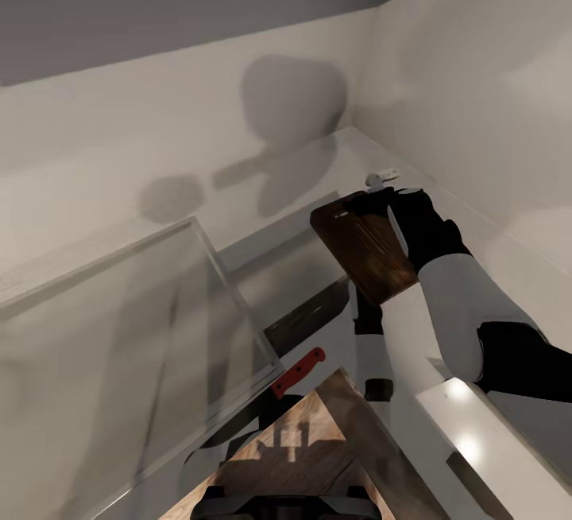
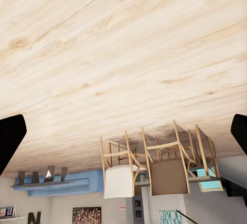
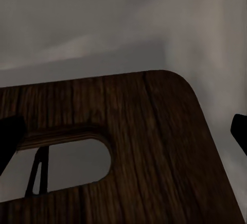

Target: In the kitchen, take the Vidalia onion out of the sink, dice it on the chopping board with the paring knife, put the diced onion into the bowl on the countertop, then place both the paring knife and the chopping board into the sink.

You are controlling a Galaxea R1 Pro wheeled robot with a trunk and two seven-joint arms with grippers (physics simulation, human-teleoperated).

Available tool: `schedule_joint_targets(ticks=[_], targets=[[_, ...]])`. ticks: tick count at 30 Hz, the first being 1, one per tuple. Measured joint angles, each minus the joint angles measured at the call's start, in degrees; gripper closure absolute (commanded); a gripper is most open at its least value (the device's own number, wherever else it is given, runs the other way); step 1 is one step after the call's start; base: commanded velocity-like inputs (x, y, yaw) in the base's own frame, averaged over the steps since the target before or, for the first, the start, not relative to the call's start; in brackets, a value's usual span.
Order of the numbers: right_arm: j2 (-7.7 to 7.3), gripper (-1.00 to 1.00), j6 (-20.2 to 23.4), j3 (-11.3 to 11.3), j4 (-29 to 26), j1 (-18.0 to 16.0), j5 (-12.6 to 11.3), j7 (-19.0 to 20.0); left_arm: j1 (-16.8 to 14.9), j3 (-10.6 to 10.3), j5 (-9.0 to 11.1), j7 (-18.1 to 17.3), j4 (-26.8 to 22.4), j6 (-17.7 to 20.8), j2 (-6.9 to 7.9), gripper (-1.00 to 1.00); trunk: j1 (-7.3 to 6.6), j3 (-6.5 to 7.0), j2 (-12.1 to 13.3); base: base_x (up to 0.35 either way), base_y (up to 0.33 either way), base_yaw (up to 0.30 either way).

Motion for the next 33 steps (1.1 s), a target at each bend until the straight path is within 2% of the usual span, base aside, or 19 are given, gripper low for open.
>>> schedule_joint_targets(ticks=[5,17,20,22,28,33], targets=[[-0.2,-1.0,1.64,-0.02,0.0,0.0,0.02,0.0,-0.03,0.0,0.0,0.0,0.0,0.0,0.0,-1.0,0.0,0.0,0.0,0.0,0.0,0.0],[-1.92,-1.0,2.26,0.0,-0.01,0.0,0.01,-0.05,-0.02,-0.03,0.0,0.0,0.0,0.0,0.0,-1.0,0.0,0.0,0.0,0.0,0.0,0.0],[-0.93,-1.0,3.04,-0.03,0.28,-0.04,0.39,-0.58,-0.04,-0.03,-0.08,-0.48,-0.08,-0.09,-0.04,-1.0,-0.01,0.01,-0.02,0.0,0.0,0.0],[-0.85,-1.0,3.07,-0.01,0.19,-0.03,0.7,-0.53,-0.04,-0.03,-0.08,-0.48,-0.06,-0.09,-0.02,-1.0,-0.01,0.01,-0.02,0.0,0.0,0.0],[-2.51,-1.0,4.63,0.09,-0.31,0.0,2.25,-0.34,-0.04,-0.06,-0.08,-0.97,-0.01,-0.1,0.0,-1.0,0.0,0.0,0.0,0.0,0.0,0.0],[-3.8,-1.0,5.52,0.08,-0.36,0.0,2.38,-0.32,-0.04,-0.06,-0.08,-1.03,0.0,-0.1,0.01,-1.0,0.0,0.0,0.0,0.0,0.0,0.0]])
